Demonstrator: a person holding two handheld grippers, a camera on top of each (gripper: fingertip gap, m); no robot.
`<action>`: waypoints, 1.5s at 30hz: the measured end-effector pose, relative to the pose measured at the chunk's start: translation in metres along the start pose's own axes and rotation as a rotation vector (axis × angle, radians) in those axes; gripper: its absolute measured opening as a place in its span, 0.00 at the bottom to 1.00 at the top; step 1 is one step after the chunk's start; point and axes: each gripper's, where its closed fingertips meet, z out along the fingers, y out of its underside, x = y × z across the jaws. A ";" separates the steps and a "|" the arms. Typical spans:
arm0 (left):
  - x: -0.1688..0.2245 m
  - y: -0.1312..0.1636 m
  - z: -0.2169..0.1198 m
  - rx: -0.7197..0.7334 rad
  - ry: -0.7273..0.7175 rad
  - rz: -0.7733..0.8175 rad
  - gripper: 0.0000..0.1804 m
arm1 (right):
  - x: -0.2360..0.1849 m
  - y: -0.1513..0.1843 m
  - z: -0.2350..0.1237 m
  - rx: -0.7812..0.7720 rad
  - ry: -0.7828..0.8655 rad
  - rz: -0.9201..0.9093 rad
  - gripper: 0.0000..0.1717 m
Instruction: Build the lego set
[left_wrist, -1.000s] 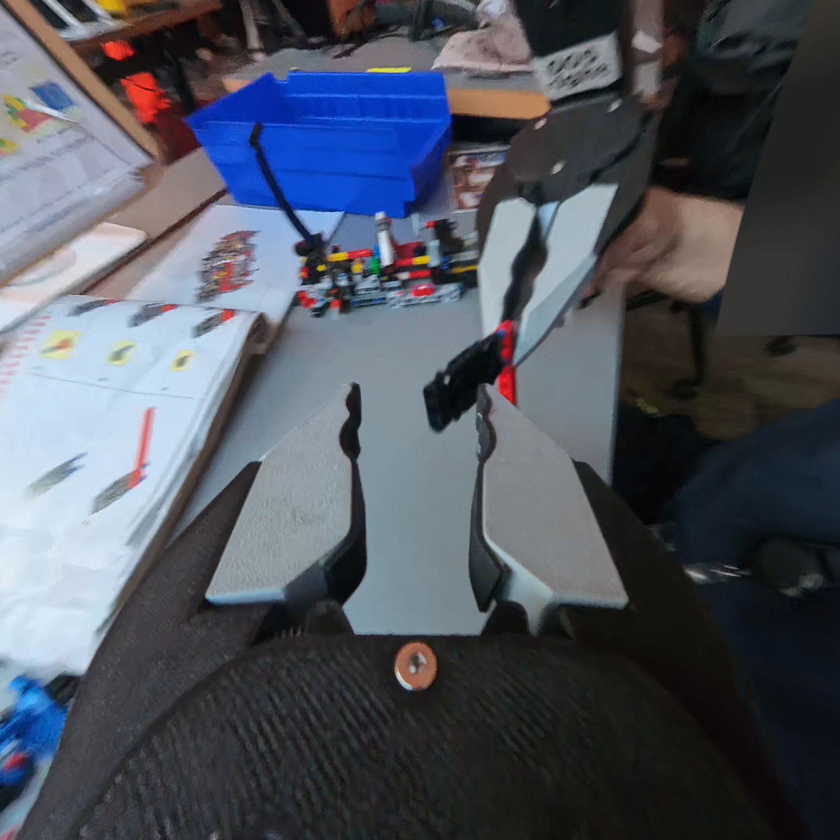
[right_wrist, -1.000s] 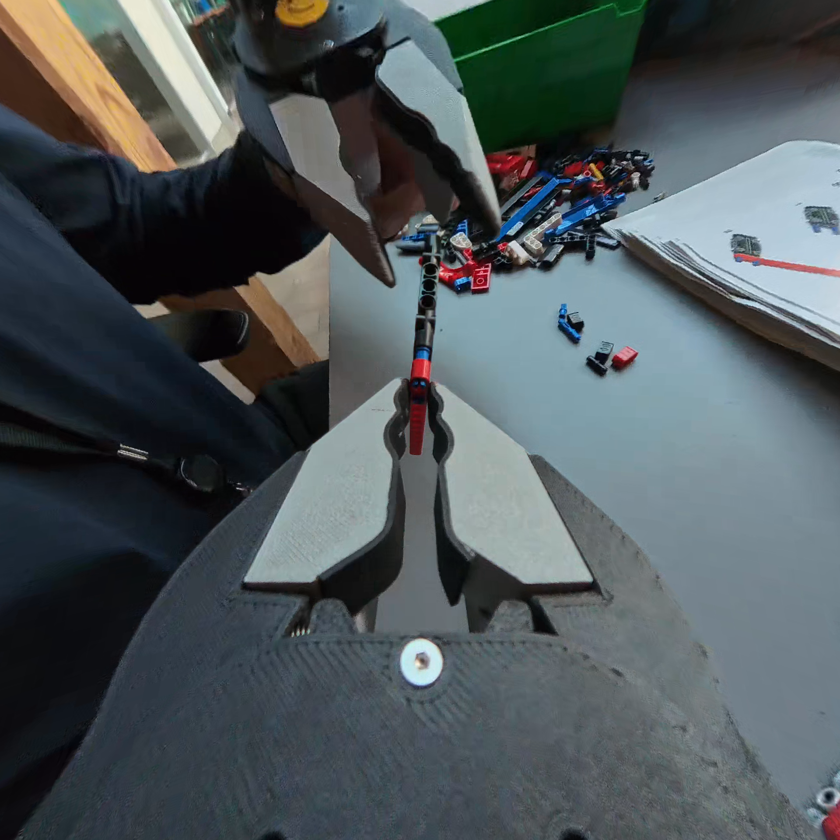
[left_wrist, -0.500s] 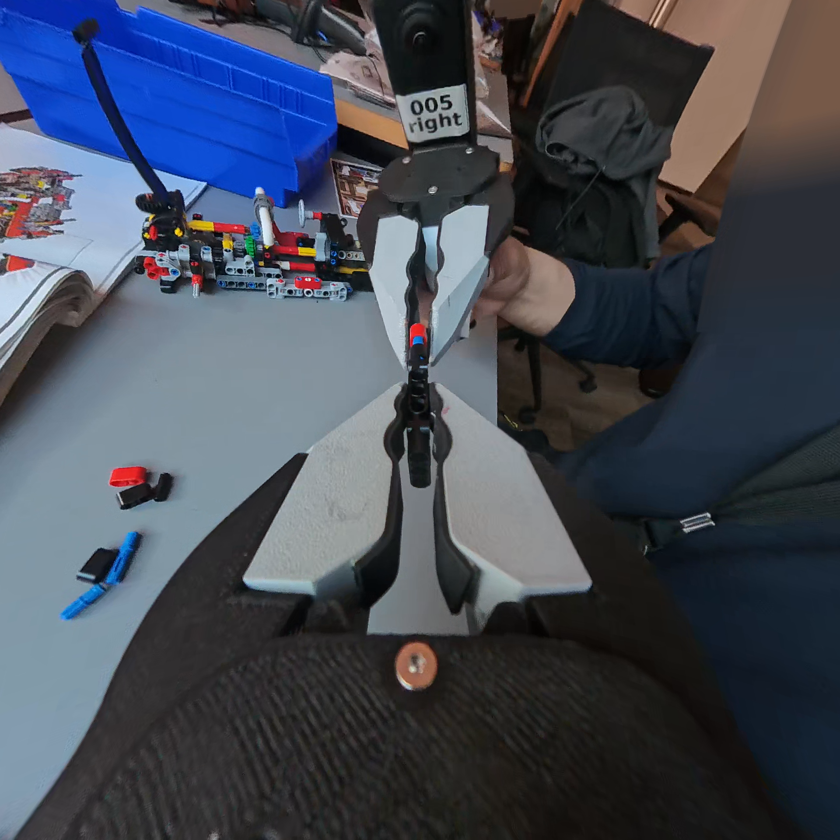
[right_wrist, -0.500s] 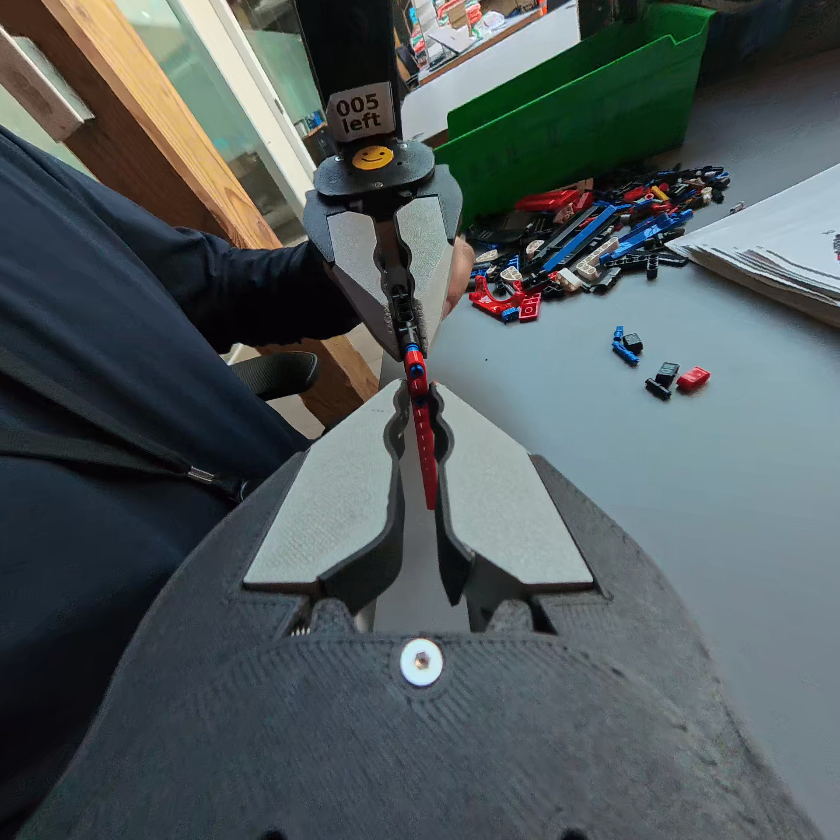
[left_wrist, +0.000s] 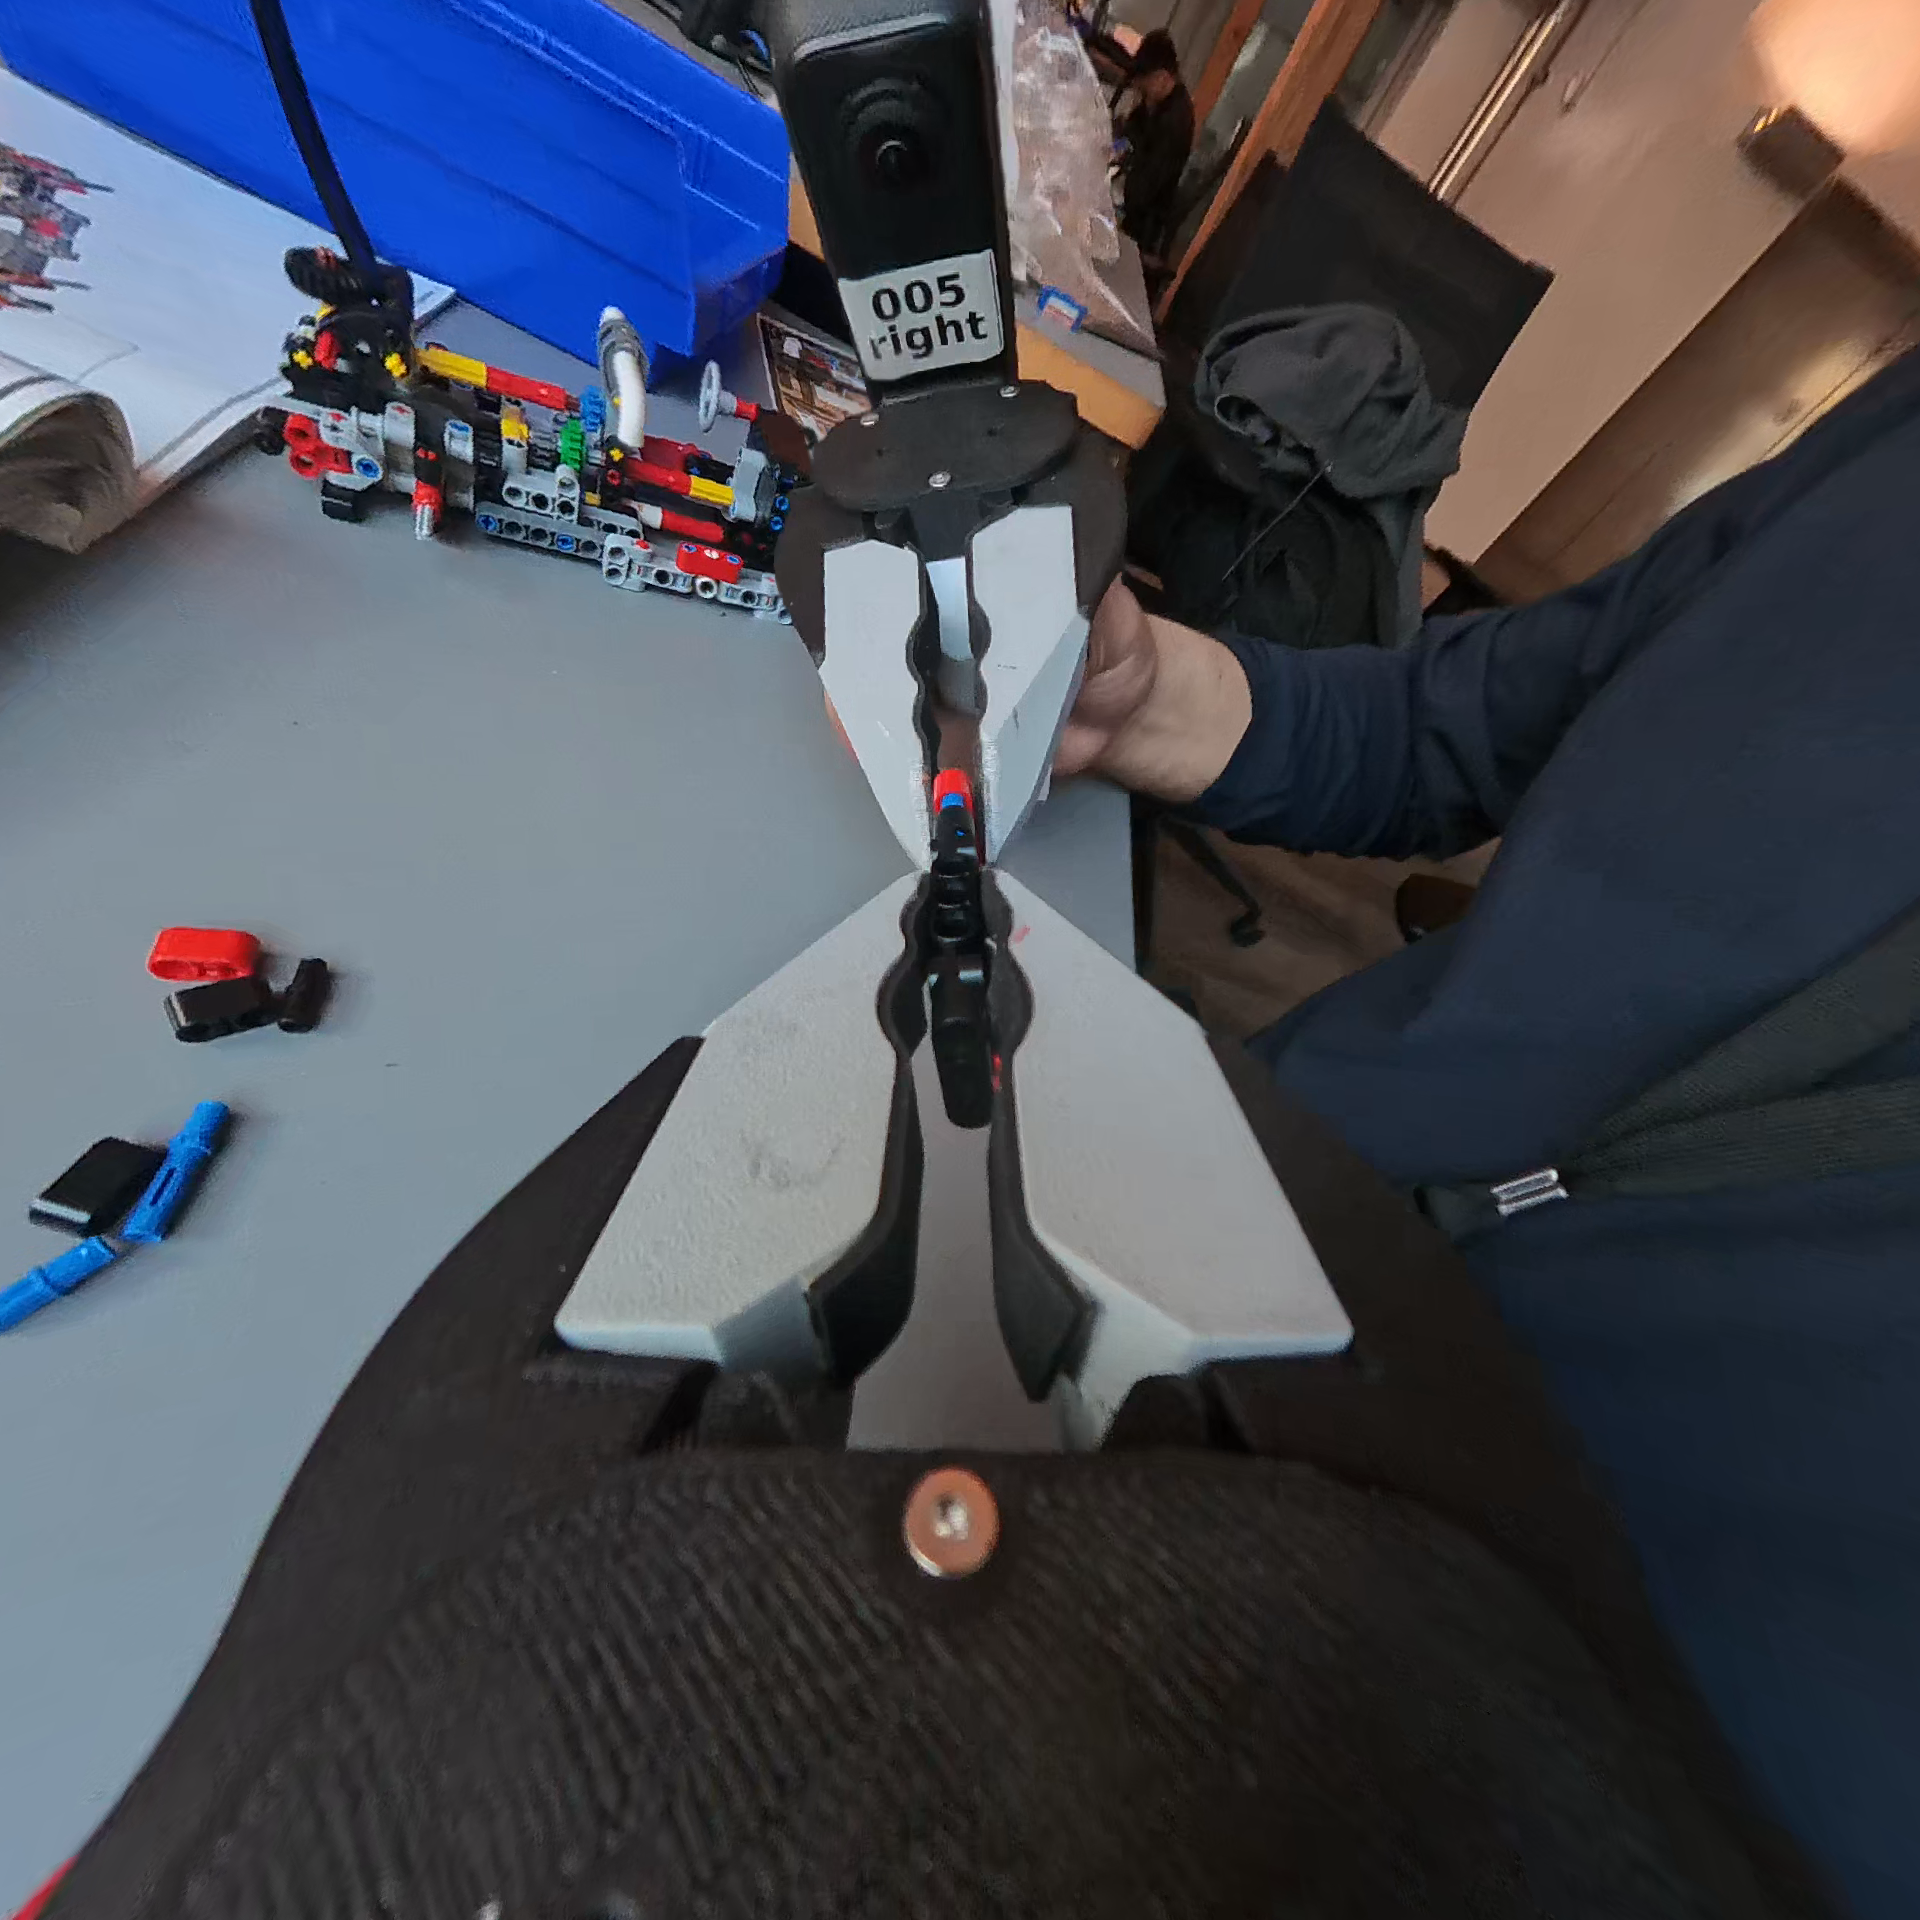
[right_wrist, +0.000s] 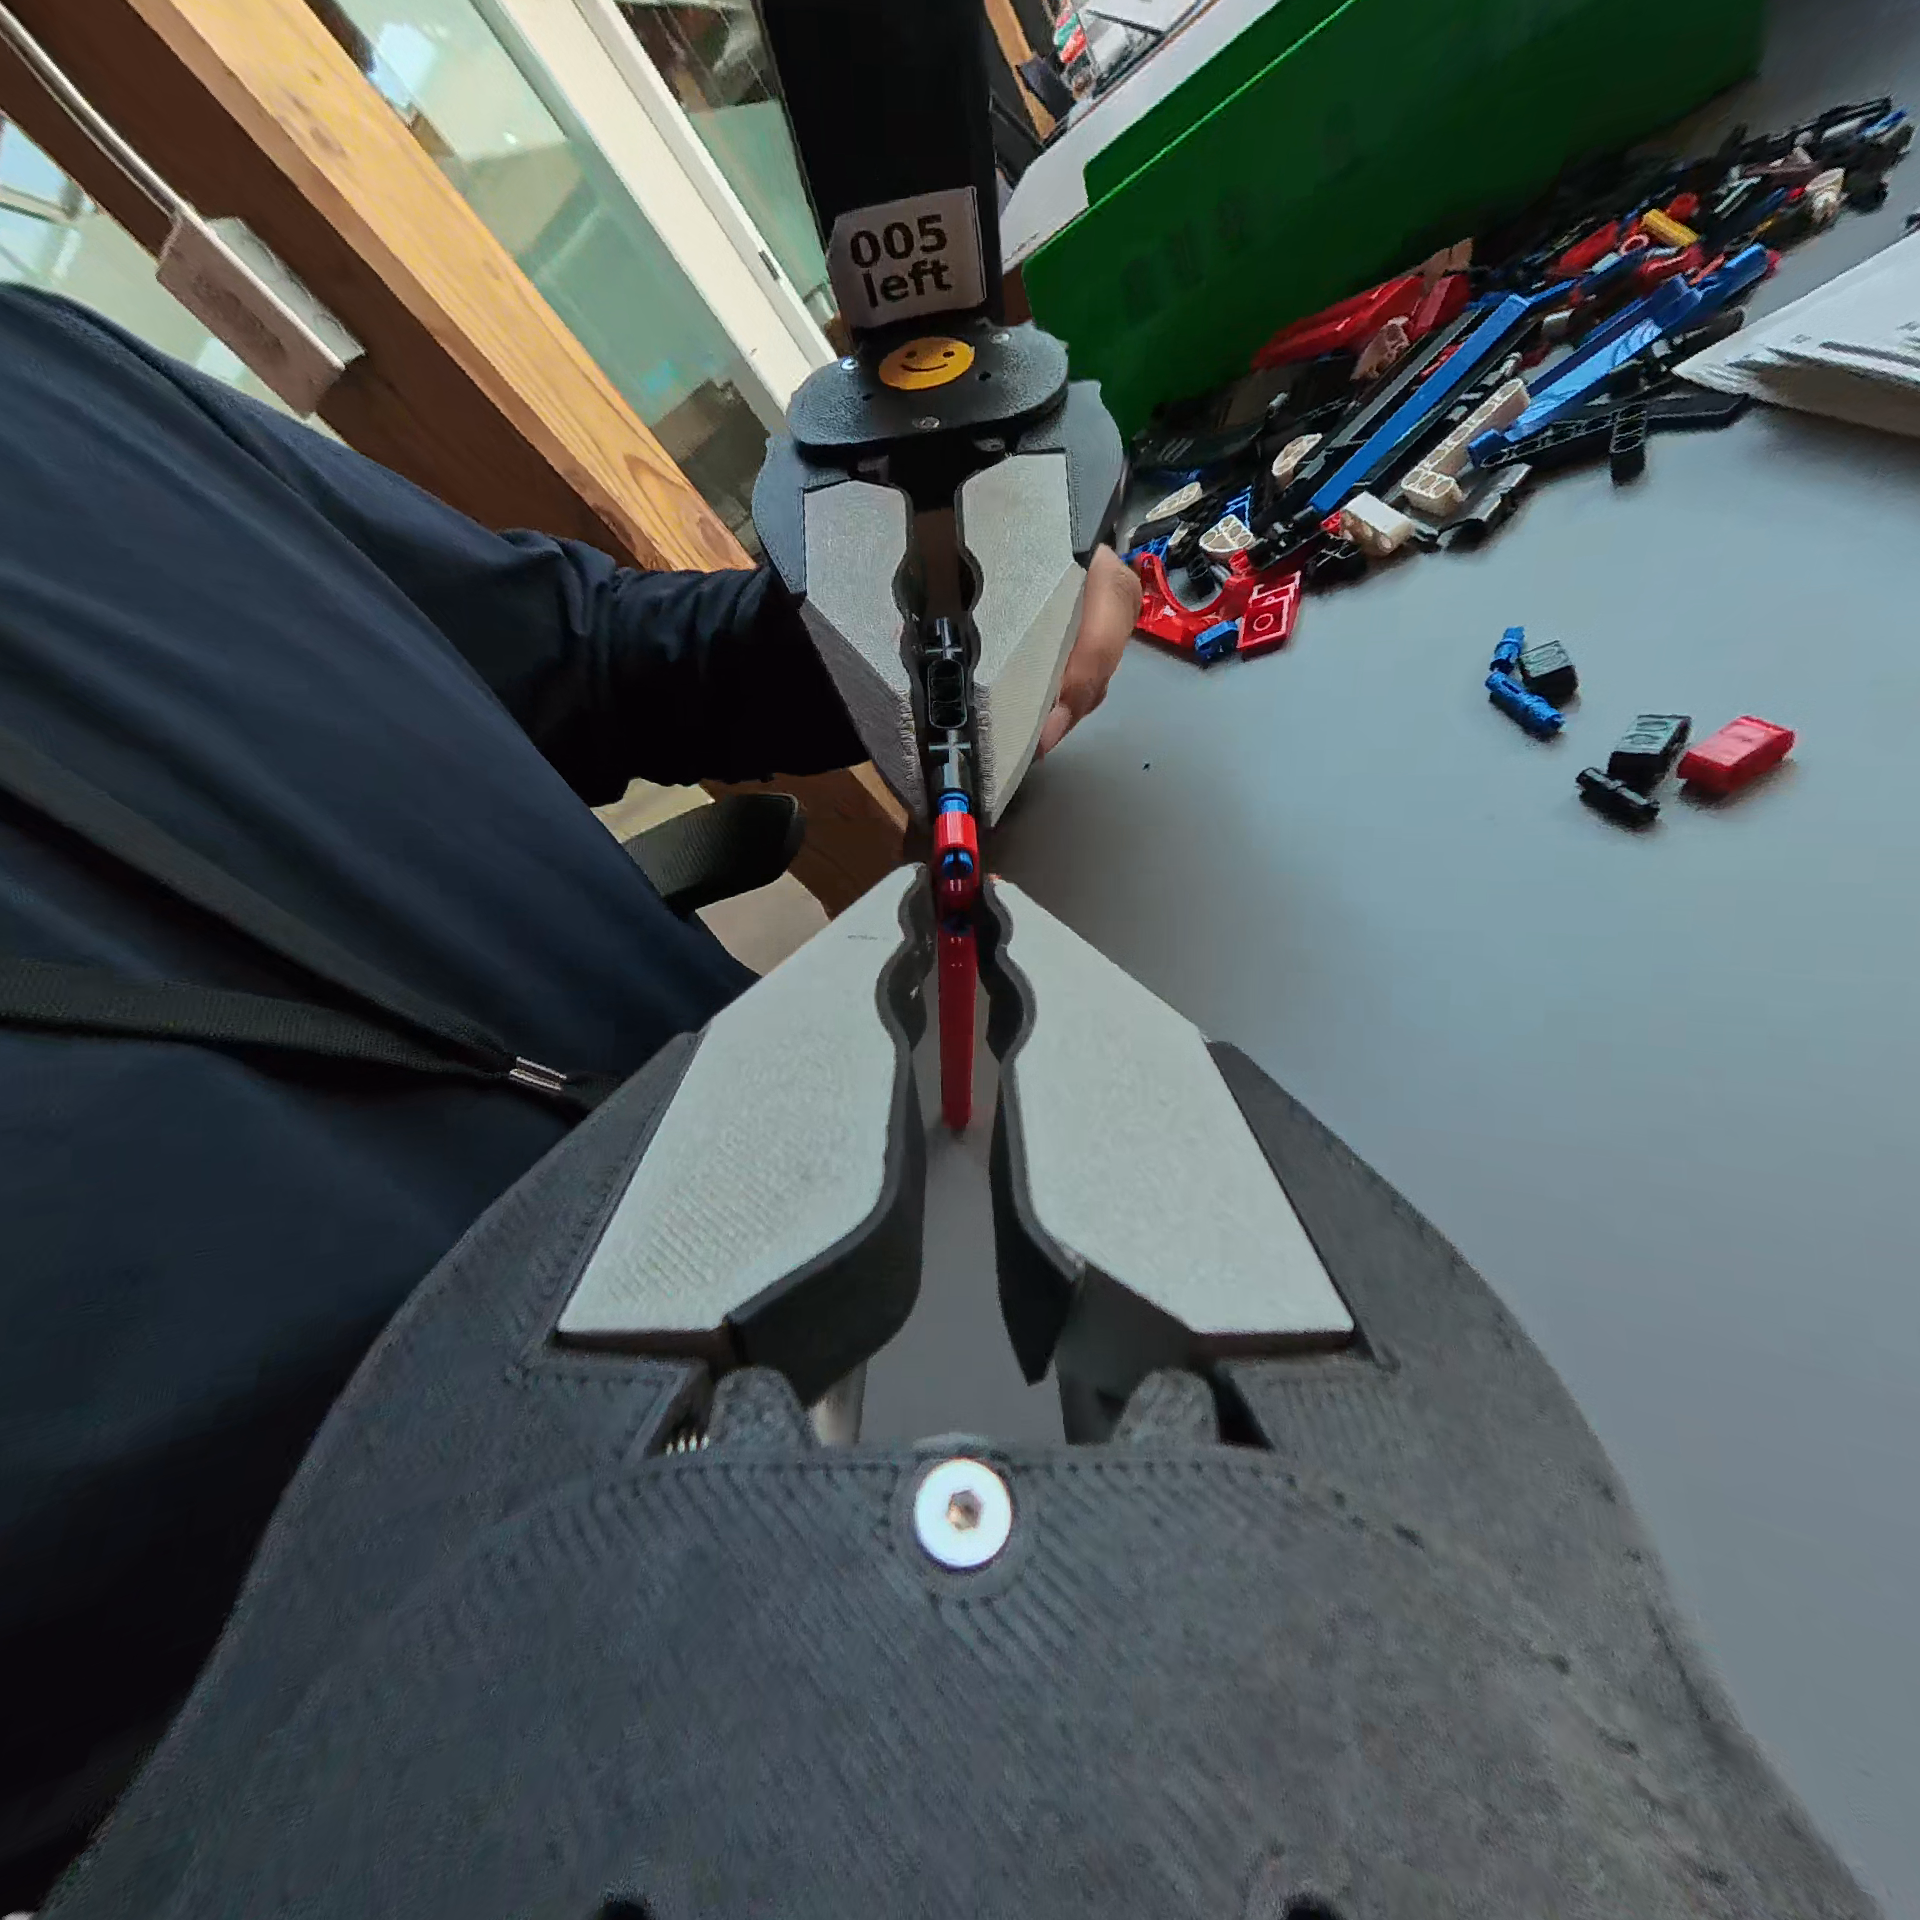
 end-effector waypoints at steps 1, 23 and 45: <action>-0.001 0.001 0.000 0.013 0.004 -0.024 0.03 | 0.002 0.000 0.000 -0.012 0.007 -0.013 0.02; -0.029 -0.030 0.006 0.151 -0.102 -0.072 0.03 | 0.025 -0.027 -0.020 0.122 -0.013 0.058 0.10; 0.017 -0.041 -0.017 0.147 -0.191 0.332 0.03 | -0.016 -0.032 -0.002 0.072 0.101 -0.408 0.02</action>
